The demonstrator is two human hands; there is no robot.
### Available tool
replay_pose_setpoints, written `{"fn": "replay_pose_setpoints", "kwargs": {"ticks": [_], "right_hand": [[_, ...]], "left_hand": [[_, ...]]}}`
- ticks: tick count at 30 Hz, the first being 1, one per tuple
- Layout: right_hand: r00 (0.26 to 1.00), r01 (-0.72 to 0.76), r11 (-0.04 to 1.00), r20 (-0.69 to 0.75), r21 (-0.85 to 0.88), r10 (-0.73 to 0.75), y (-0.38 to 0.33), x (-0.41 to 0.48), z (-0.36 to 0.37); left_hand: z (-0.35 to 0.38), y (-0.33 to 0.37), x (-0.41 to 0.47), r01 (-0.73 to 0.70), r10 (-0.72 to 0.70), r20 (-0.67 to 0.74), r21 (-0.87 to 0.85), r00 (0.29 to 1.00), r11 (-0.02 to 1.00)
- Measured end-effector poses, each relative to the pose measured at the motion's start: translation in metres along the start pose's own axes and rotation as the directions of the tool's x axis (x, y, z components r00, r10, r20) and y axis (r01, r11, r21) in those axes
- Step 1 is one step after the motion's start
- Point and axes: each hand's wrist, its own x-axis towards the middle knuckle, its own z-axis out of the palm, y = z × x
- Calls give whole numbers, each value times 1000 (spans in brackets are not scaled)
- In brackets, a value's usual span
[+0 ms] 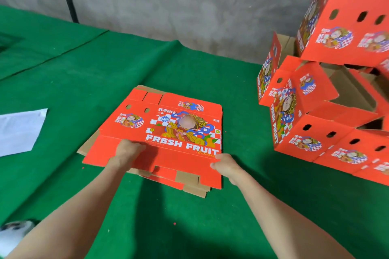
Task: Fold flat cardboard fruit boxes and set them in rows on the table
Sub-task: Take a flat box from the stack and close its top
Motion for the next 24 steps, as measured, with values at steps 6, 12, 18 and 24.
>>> {"fn": "replay_pose_setpoints", "kwargs": {"ticks": [6,12,18,24], "right_hand": [[999,53,988,-6,-146,-54,3,-16,-37],[914,372,699,110,-611,-390,-29,-56,-53],[708,370,393,-18,-842,-706,-60,-102,-73],[712,381,583,-174,-718,-680,-80,-150,-141]], "left_hand": [[-15,31,-27,-105,142,125,-263,982,959],[-21,93,-82,-282,347,125,-362,930,888],[-35,150,-143,-484,566,71,-437,821,758],[-46,190,-198,-887,886,-65,23,460,462]]}}
